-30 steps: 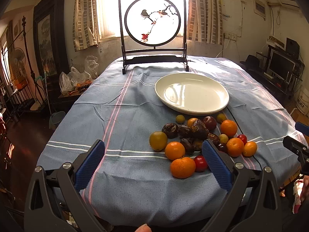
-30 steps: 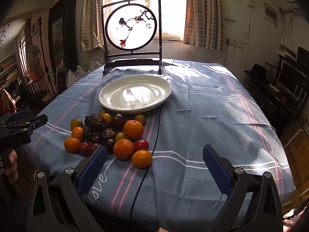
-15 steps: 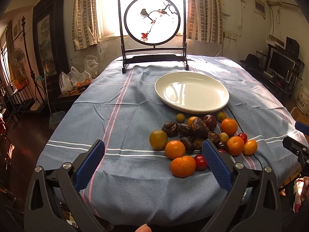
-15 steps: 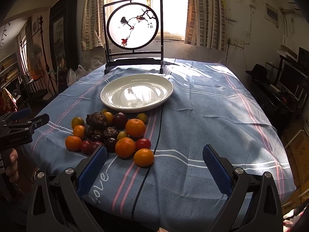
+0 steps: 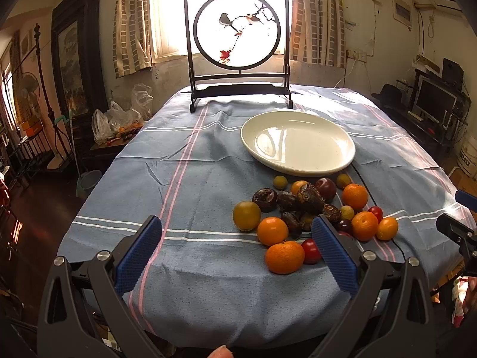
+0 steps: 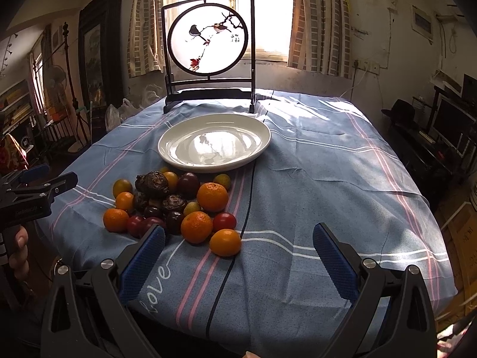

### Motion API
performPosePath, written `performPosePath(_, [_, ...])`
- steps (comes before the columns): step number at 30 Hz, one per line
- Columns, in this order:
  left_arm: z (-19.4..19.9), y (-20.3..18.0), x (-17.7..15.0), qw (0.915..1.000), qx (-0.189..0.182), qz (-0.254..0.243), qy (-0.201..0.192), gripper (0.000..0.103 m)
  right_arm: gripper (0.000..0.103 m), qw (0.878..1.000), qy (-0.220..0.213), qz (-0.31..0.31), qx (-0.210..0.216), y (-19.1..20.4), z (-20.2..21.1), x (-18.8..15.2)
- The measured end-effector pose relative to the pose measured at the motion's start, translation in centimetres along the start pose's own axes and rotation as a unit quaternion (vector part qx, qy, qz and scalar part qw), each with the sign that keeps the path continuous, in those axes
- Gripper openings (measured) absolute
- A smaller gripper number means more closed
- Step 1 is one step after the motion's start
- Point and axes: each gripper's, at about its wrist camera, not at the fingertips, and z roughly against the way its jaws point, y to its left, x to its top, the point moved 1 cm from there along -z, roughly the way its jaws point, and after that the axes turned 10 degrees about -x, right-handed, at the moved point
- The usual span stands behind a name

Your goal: Organize fruits

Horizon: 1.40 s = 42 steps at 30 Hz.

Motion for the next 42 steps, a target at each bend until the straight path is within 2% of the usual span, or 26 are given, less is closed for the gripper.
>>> performPosePath(29, [-0.6, 0.6, -0.3, 0.9999, 0.001, 0.0, 0.014, 0.098, 0.1, 1.0, 0.003, 0.003, 0.004, 0.3, -0.1, -0.4])
performPosePath(32, [-0.9, 0.7, -0.5, 0.9999, 0.001, -0.004, 0.014, 0.098, 0.1, 1.0, 0.005, 0.002, 0.003, 0.3, -0.3, -0.6])
performPosePath(34, [-1.3, 0.7, -0.8, 0.9997, -0.013, -0.007, 0.02, 0.098, 0.1, 1.0, 0.008, 0.0, 0.001, 0.2, -0.5, -0.8])
performPosePath(39, [-3.4, -0.2, -2.8, 0.9978, -0.021, -0.044, 0.046, 0.098, 0.1, 1.0, 0.014, -0.005, -0.002, -0.4, -1.1, -1.6])
performPosePath(41, [-4.4, -0.8, -3.4, 0.9965, -0.028, -0.055, 0.055, 0.091, 0.1, 1.0, 0.026, -0.011, 0.0, -0.6, -1.9, -1.9])
performPosePath(42, [-5.1, -1.2, -3.6, 0.9955, -0.031, -0.063, 0.063, 0.075, 0.1, 0.999, 0.035, -0.014, 0.002, -0.7, -2.3, -2.0])
